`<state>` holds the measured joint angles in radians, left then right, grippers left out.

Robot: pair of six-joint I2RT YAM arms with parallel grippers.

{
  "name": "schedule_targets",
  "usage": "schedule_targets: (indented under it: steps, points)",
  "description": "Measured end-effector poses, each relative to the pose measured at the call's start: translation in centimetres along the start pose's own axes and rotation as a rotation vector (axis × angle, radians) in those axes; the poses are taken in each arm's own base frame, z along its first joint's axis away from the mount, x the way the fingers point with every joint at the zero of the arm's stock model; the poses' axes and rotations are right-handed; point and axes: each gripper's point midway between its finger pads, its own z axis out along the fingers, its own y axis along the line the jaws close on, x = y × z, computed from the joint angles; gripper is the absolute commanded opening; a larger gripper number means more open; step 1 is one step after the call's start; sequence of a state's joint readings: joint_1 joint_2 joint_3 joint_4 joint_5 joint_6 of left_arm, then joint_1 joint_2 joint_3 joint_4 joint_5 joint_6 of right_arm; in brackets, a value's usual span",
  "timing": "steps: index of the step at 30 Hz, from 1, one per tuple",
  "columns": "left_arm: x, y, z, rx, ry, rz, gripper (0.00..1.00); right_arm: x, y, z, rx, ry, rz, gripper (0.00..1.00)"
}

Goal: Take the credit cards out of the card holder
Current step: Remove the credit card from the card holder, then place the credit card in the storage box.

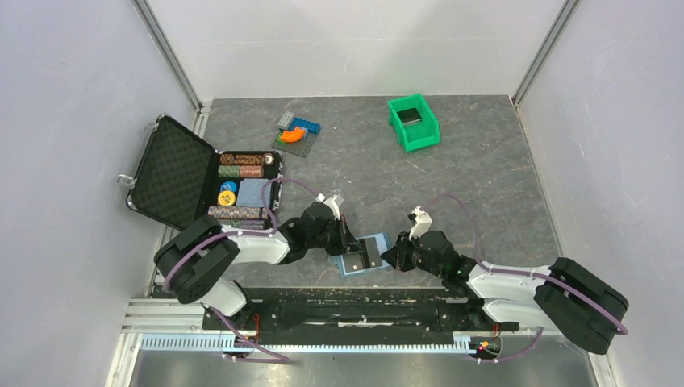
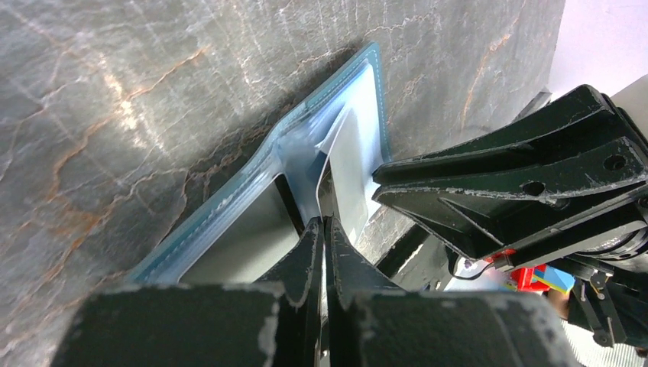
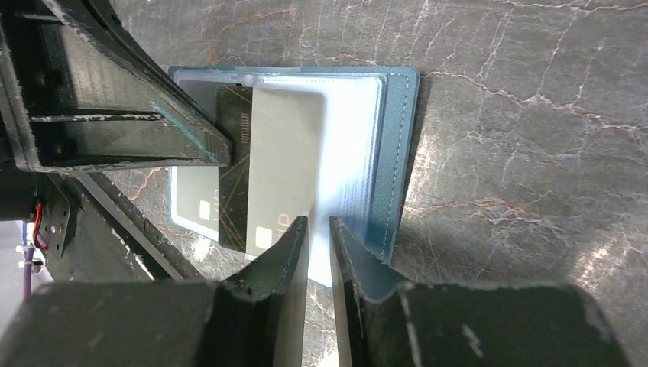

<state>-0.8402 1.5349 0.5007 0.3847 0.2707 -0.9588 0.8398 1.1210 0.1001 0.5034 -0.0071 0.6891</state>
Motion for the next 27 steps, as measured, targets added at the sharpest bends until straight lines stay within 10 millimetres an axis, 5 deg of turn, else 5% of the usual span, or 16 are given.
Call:
schedule_targets:
  steps: [20, 27]
  points:
    - [-1.5, -0.5, -5.6, -0.074, -0.076, 0.026, 0.02, 0.0, -0.4, -1.1, 0.027, 0.011, -0.040, 0.24]
    - [-2.3, -1.3, -9.0, -0.076, -0.151, 0.078, 0.02, -2.1, 1.1, -1.6, -0.001, -0.007, -0.126, 0.26]
